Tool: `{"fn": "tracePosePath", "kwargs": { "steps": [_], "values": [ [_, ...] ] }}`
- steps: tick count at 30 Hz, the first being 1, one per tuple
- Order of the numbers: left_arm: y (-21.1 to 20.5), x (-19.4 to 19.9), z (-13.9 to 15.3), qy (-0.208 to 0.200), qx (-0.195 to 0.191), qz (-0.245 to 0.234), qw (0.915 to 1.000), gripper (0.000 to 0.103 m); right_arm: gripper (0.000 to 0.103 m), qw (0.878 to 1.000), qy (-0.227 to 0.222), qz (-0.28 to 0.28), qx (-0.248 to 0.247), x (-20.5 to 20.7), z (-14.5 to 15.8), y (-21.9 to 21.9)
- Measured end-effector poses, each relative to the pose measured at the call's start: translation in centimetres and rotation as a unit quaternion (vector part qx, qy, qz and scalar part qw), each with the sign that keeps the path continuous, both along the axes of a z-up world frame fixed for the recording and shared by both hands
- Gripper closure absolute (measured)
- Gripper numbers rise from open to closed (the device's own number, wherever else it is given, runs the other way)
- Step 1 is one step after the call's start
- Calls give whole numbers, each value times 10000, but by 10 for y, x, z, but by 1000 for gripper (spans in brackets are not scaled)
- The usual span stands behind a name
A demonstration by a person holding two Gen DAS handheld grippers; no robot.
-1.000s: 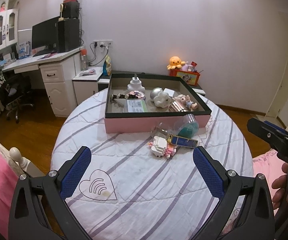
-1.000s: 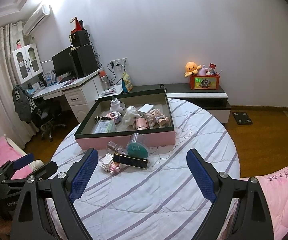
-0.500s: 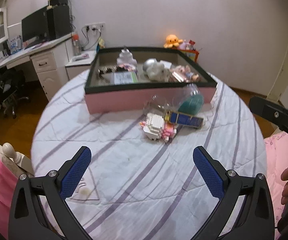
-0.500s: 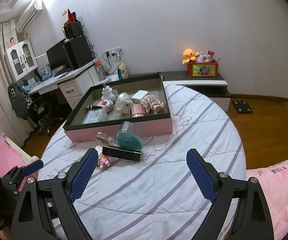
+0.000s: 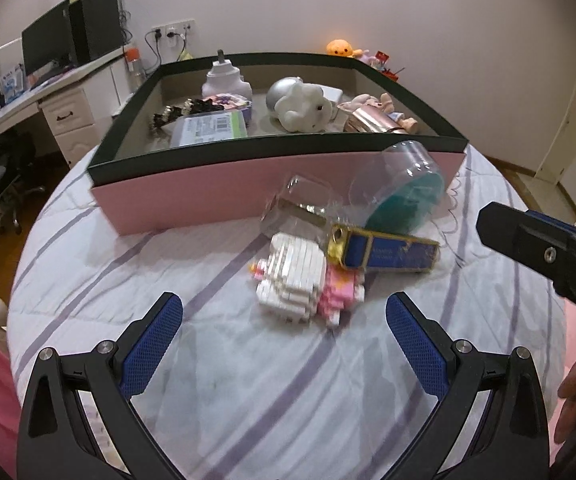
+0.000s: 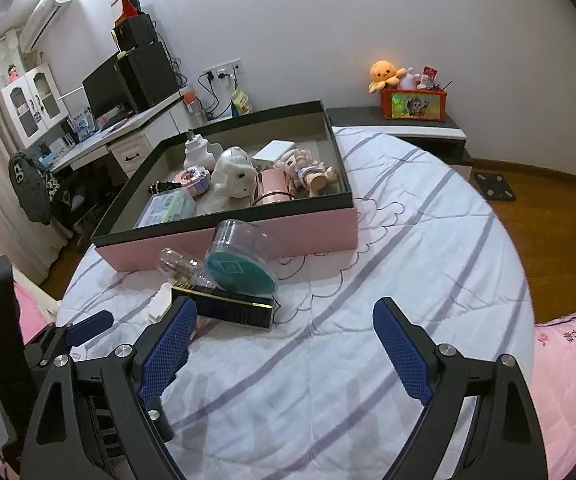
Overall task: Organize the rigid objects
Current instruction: 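Grasp the white-pink block figure with the left tool while the right tool grasps the clear tape dispenser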
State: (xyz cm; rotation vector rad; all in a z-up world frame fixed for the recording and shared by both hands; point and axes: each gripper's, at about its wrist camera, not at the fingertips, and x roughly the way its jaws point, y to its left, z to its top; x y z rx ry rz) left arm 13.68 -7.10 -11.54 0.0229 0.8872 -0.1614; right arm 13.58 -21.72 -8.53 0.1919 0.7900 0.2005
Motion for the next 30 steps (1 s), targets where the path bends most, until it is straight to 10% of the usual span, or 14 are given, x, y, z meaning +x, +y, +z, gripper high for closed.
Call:
{"fn": "tracePosePath", "kwargs": {
  "steps": [8,14,20,30],
  "values": [
    [-1,17,-11,149,-97,-151,9997,6,12,9995,160,225,158,34,-13,15],
    [8,16,-8,65,-172,-220,9996,39,12,9981,278,420,344,54,-25,23],
    [16,14,-6,66,-331,-254,9991,39,42,9969,340,554,441,61,-38,26],
    [26,-3,3,-14,-380,-167,9991,39,43,9975,112,515,462,37,-24,16]
  ]
}}
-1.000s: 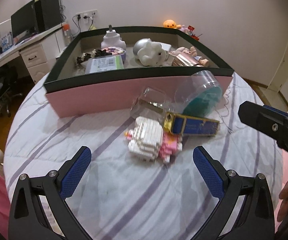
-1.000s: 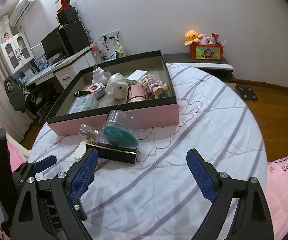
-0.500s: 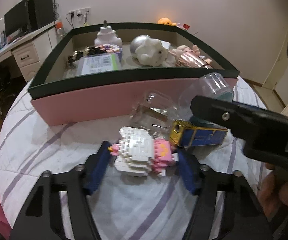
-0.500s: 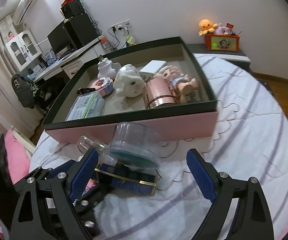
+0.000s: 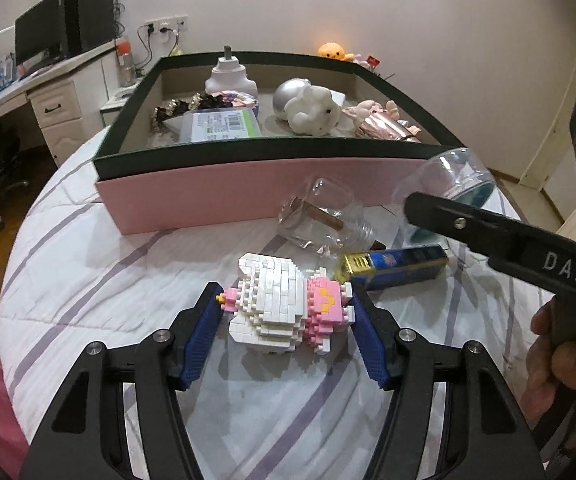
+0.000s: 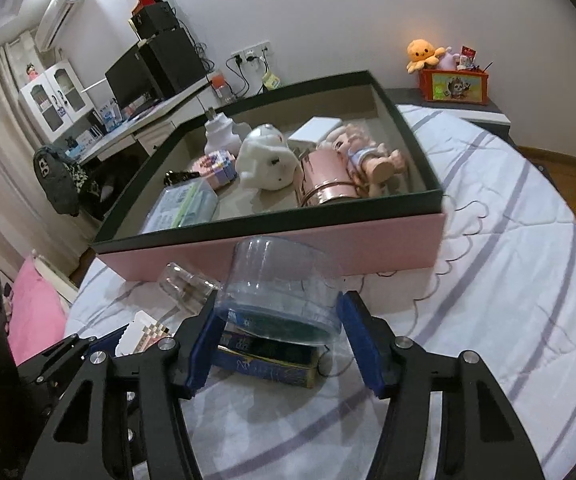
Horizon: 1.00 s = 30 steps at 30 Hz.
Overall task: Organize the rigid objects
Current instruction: 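Grasp the white-pink block figure with the left tool while the right tool grasps the clear tape dispenser, then lower the block figure and tape dispenser into the pink box and open both tools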
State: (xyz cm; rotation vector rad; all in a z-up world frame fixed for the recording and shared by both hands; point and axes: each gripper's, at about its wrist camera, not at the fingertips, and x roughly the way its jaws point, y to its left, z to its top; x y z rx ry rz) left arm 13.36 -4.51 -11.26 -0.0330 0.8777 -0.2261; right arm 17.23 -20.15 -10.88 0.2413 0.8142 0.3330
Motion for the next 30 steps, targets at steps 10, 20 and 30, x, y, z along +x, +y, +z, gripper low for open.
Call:
{"fn": "tracePosePath", "kwargs": {
  "steps": [10,20,30],
  "values": [
    [5,-20,26,-323,-10,2,9995,39,43,9997,-217,-64,13,-24,22,-12],
    [12,-36,52,-633,10,42,9980,39,43,9986,-513,-78,-56,-46,46,-13],
    [24,-23,82,-1003,29,168,9948,39,43,9974,-708,-13,-110,-46,62,-9]
  ]
}}
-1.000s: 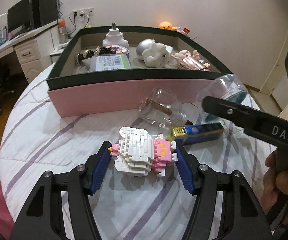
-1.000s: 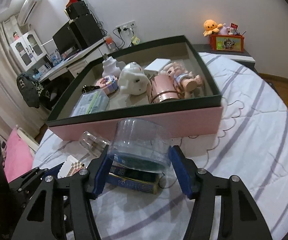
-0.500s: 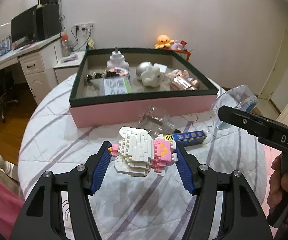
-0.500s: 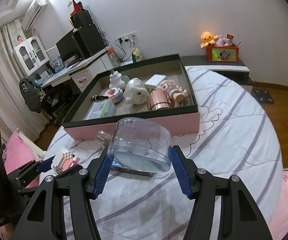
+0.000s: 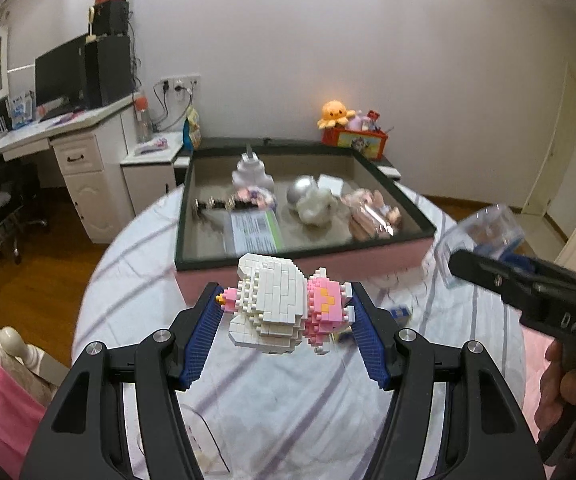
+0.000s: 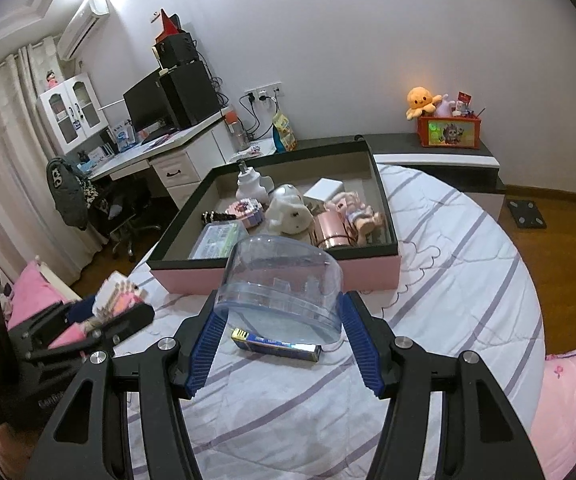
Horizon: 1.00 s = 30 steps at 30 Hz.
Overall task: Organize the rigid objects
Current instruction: 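Lower the block figure and tape dispenser into the pink box and open both tools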
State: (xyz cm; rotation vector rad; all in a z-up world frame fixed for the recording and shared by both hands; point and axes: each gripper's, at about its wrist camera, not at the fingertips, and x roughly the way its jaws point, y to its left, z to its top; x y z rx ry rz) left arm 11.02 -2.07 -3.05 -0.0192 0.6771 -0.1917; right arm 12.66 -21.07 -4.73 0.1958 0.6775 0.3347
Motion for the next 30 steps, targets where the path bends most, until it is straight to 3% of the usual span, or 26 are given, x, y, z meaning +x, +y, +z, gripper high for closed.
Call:
{"fn": "tracePosePath", "kwargs": {
  "steps": [8,15,30],
  "values": [
    [8,34,25,-354,-59,129,9993,39,43,9996,-243,-79,-132,25,22,-6],
    [10,75,28,-404,-129,178,9989,39,43,9990,-363,-66,-253,63,32,-1],
    [-7,155,-10,72,-360,67,9993,39,43,9990,95,-62,-427,146,-5,13]
  ]
}}
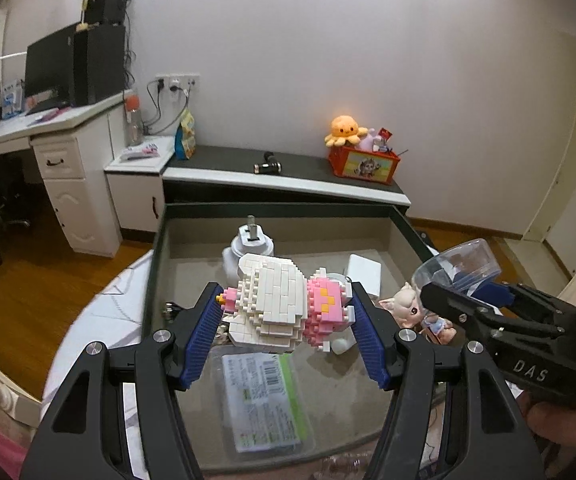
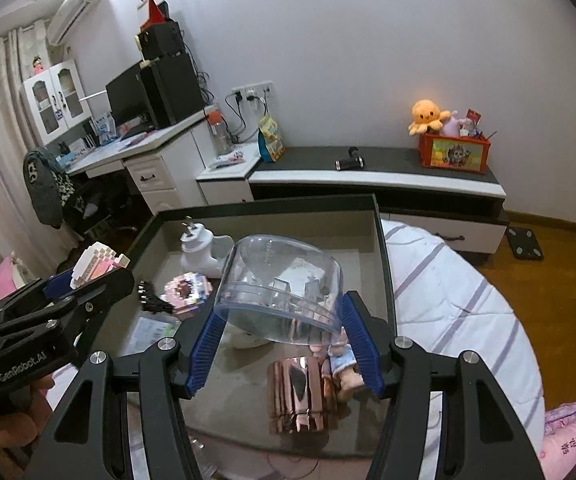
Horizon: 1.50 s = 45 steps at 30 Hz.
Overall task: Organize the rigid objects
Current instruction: 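Lower the block figure and tape dispenser into the pink box and open both tools, then move both tools back toward the blue box and glass bottle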
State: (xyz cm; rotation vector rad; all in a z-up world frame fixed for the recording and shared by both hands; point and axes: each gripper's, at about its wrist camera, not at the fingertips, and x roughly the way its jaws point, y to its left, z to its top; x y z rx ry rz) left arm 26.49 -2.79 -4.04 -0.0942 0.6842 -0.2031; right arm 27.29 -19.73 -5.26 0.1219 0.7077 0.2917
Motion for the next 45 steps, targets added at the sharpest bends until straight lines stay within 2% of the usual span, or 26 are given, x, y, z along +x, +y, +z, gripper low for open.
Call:
{"fn": "tracePosePath", "kwargs": {
  "steps": [6,7,8,9,10,13,17,23,29,36,45],
  "values": [
    [-2,16,-15,269,-25,69,9996,36,42,9999,113,-21,-110,7,-9,1],
    [0,14,-15,253,-64,109,9996,28,42,9998,142,-2,-107,7,-11,1],
    [2,11,-13,208,-70,170,9996,22,36,9999,143,11,-94,6,-12,0],
    [5,7,-11,137,-57,253,9996,11,30,9999,137,5,-103,7,-11,0],
    [8,3,-9,74,-44,314,9995,6,18,9999,118,-1,-114,5,-11,0],
    [16,-10,-1,-66,-59,437,9990,2,18,9998,111,-6,-179,-2,-11,1],
    [26,-30,8,-209,-99,539,9983,0,16,9996,83,-179,-215,-18,-9,-1],
    [28,-61,16,-238,-93,502,9984,0,15,9991,-1,-413,-20,-51,-5,-16],
    [26,-90,16,-208,-72,466,9987,0,14,9990,-26,-452,49,-84,-3,-22],
    [17,-128,14,-207,129,411,9989,0,14,9988,-73,-459,141,-123,0,-28],
    [13,-162,16,-213,229,400,9987,0,14,9986,-167,-469,185,-157,4,-34]
  ]
}}
